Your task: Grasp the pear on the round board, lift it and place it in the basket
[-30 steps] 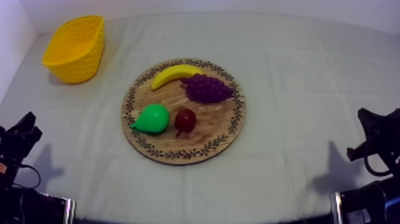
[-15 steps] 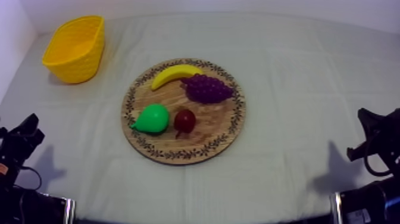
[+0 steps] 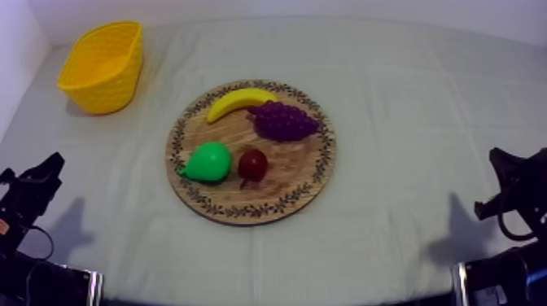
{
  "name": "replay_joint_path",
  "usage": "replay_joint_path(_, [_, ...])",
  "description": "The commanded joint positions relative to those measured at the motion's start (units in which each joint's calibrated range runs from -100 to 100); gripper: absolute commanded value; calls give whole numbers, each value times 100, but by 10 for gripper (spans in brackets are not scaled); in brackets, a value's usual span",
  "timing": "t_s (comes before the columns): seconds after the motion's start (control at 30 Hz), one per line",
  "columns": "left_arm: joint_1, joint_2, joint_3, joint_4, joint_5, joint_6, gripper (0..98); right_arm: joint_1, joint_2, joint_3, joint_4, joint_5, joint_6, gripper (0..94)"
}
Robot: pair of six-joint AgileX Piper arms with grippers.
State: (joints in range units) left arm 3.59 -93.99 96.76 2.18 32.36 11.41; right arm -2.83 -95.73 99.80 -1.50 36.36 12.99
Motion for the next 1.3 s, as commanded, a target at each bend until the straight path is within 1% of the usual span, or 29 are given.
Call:
replay_joint_path(0.0, [53, 350, -132, 129, -1, -459, 0, 0, -3, -2, 1, 2, -2, 4])
replay_joint_path(0.07, [128, 628, -288, 212, 3, -615, 0, 0, -3, -2, 1, 2, -2, 4])
replay_joint_path(0.17, [281, 1091, -579, 280, 47, -808, 0, 0, -3, -2, 1, 2, -2, 4])
replay_joint_path(0.4, [612, 2263, -1473, 282, 432, -1143, 0, 0, -3, -2, 1, 2, -2, 4])
replay_joint_path(0.53, [679, 2966, -2154, 226, 889, -1286, 0, 0, -3, -2, 1, 2, -2, 4])
replay_joint_path(0.63, [693, 3479, -2796, 163, 1381, -1376, 0, 0, -3, -2, 1, 2, -2, 4])
replay_joint_path(0.77, [758, 4157, -3740, 131, 2036, -1521, 0, 0, -3, -2, 1, 2, -2, 4])
replay_joint_path(0.93, [923, 5060, -4792, 130, 2628, -1622, 0, 0, -3, -2, 1, 2, -2, 4])
replay_joint_path(1.07, [982, 5776, -5531, 175, 3078, -1636, 0, 0, -3, -2, 1, 2, -2, 4])
replay_joint_path(1.2, [1143, 6446, -6115, 187, 3355, -1641, 0, 0, -3, -2, 1, 2, -2, 4])
replay_joint_path(1.27, [1251, 6748, -6345, 145, 3443, -1629, 0, 0, -3, -2, 1, 2, -2, 4])
